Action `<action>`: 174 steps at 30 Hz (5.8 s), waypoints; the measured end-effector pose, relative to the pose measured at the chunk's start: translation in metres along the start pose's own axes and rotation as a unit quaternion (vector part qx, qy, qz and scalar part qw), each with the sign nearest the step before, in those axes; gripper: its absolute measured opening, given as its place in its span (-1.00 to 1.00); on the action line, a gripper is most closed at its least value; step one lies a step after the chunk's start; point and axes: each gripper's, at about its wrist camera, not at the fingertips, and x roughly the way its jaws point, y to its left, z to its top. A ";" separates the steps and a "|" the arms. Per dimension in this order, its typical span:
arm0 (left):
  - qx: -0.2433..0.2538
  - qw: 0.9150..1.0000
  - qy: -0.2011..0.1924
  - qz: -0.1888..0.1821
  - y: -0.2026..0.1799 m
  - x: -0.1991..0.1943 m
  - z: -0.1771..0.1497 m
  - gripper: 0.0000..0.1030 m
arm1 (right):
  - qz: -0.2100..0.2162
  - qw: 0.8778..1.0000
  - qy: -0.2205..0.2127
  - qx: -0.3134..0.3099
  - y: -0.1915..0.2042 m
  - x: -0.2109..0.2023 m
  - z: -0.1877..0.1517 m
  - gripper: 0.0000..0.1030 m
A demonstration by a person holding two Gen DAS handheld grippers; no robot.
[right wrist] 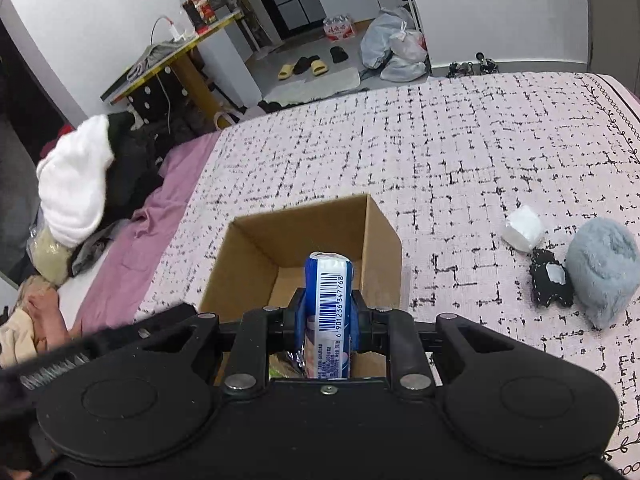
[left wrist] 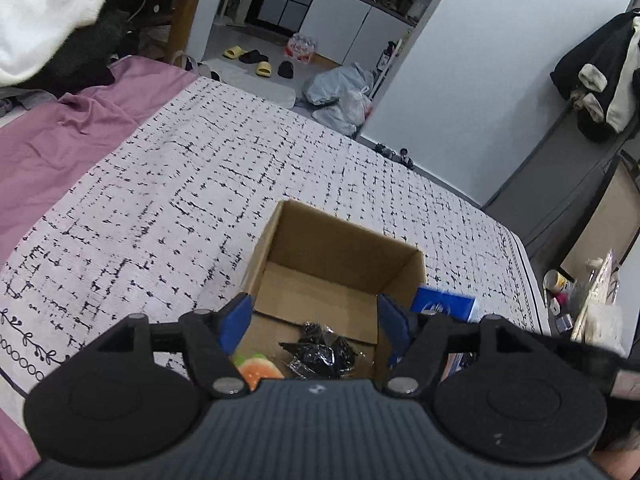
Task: Organize soft objects
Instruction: 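Lower the blue juice carton into the box and open the right tool, then move both tools to the grey plush and close the right tool on it, then lift the grey plush with the right tool and carry it over the box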
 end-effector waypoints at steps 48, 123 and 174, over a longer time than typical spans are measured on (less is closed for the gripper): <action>0.107 0.994 -0.004 -0.020 -0.153 -0.018 -0.029 0.99 | -0.011 0.996 -0.078 0.043 -0.155 -0.139 -0.004 0.99; 0.006 0.981 0.154 -0.116 -0.234 0.149 -0.082 -0.65 | 0.078 0.969 -0.065 0.227 -0.297 -0.042 -0.028 -0.44; 0.037 0.988 0.054 -0.138 -0.171 -0.014 -0.029 -0.65 | 0.113 0.978 -0.120 0.127 -0.151 -0.123 -0.010 -0.45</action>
